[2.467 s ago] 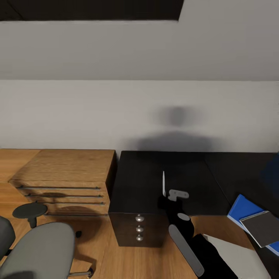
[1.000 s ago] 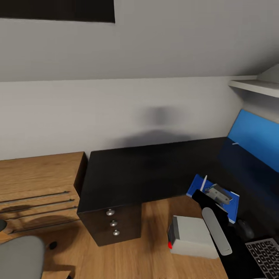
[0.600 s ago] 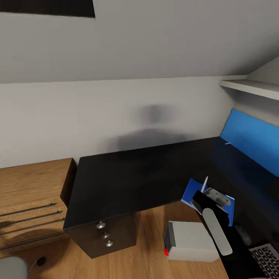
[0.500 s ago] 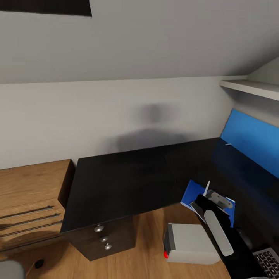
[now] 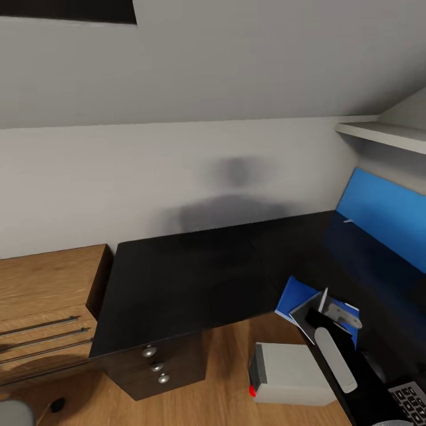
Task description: In the bedroom, organize the workspace by keeping the computer under the desk, ensuring the monitor is on the desk, placing the keyboard on the desk next to the monitor, placing the mouse on the desk next to the keyboard, moving the folder from the swivel chair onto the desk next to the mouse, stacking the notebook on top of the folder with the pen on top of the notebook, and positioning the swivel chair next to the desk.
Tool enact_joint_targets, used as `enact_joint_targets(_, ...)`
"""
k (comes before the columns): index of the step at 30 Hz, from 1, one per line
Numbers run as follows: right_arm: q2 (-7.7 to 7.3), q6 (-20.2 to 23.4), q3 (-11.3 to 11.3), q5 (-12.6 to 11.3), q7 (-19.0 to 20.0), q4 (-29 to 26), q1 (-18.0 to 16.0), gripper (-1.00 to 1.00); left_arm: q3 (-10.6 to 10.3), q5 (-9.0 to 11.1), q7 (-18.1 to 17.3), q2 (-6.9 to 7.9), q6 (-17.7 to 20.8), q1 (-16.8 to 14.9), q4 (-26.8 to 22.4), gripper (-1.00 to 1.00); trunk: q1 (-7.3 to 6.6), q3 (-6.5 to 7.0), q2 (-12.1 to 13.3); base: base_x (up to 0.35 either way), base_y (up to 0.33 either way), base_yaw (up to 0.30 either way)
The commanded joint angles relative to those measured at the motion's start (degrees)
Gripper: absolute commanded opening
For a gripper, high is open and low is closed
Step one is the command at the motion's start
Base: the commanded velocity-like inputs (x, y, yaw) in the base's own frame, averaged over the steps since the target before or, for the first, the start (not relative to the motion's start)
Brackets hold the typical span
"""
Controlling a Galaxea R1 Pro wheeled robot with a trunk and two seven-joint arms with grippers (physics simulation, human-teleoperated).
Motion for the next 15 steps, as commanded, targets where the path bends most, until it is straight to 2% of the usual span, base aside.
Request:
enact_joint_targets(1,-0.08,0.25,0.15,-0.23,-0.44,0.33,-0.08,-1.0,-0.34,0.56,0.45,0.1,-0.31,-0.01,-0.13,1.0,0.02,-0.08,-0.08,0.0,0.0,0.0)
enact_joint_targets(3,-0.13,0.23,0.15,-0.1,-0.4,1.49,-0.21,-1.0,-0.31,0.59,0.5,0.11,-0.32,-0.01,-0.32,1.0,0.02,-0.08,-0.08,0.0,0.0,0.0)
enact_joint_targets(8,-0.48,-2.04,0.15,2.45,-0.32,3.08,-0.36,-1.0,-0.27,0.62,0.71,-0.28,-0.34,-0.01,-0.57,1.0,1.12,-0.98,-2.09,0.0,0.0,0.0)
enact_joint_targets(15,-0.58,-2.83,0.15,3.32,-0.3,3.54,-0.39,-1.0,-0.18,0.57,0.7,-1.1,-0.33,-0.01,-0.62,1.0,2.66,-2.23,-4.9,0.0,0.0,0.0)
